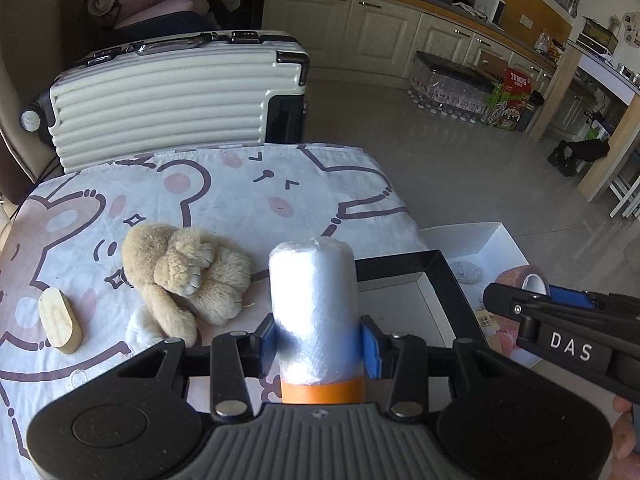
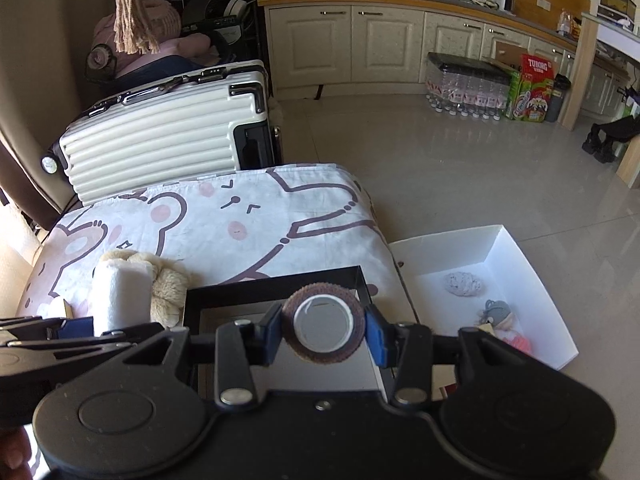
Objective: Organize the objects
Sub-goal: 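Carry the film roll with the left tool while the right tool carries the tape to the box, then lower the film roll into the black box and open the left gripper while the right tool holds the tape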
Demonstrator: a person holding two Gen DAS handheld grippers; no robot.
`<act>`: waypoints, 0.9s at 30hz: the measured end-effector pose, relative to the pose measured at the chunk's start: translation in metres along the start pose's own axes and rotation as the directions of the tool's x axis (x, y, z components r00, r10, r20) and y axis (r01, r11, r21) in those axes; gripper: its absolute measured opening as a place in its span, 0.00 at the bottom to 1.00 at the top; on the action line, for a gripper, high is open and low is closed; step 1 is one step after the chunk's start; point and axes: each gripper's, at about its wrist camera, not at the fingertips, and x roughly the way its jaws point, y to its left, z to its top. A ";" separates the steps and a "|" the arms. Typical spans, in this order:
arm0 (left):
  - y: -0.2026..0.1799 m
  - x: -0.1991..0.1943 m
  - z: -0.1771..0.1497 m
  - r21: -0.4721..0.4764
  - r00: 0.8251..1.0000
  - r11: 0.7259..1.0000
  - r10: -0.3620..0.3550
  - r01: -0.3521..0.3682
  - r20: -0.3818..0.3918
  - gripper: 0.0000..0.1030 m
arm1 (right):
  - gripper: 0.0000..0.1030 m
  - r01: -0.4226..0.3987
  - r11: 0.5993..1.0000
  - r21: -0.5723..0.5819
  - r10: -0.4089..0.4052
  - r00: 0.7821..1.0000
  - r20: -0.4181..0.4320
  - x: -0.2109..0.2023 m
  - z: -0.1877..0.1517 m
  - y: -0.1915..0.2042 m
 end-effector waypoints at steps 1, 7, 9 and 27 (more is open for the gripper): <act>-0.001 0.002 0.000 -0.003 1.000 1.000 -0.001 0.001 -0.006 0.42 | 0.43 -0.003 1.000 0.002 0.003 1.000 -0.005 0.001 -0.001 -0.001; 0.000 0.017 0.001 -0.069 0.997 0.996 -0.056 0.053 -0.049 0.42 | 0.43 -0.003 1.000 -0.013 0.002 0.999 -0.040 0.013 -0.005 -0.001; -0.001 0.022 0.000 -0.075 0.996 0.995 -0.068 0.063 -0.062 0.42 | 0.43 -0.003 1.000 -0.019 0.002 0.999 -0.054 0.018 -0.006 -0.001; -0.002 0.066 -0.015 -0.093 0.981 0.995 -0.057 0.040 -0.187 0.42 | 0.43 -0.011 0.998 -0.058 -0.002 0.978 -0.210 0.071 -0.026 -0.003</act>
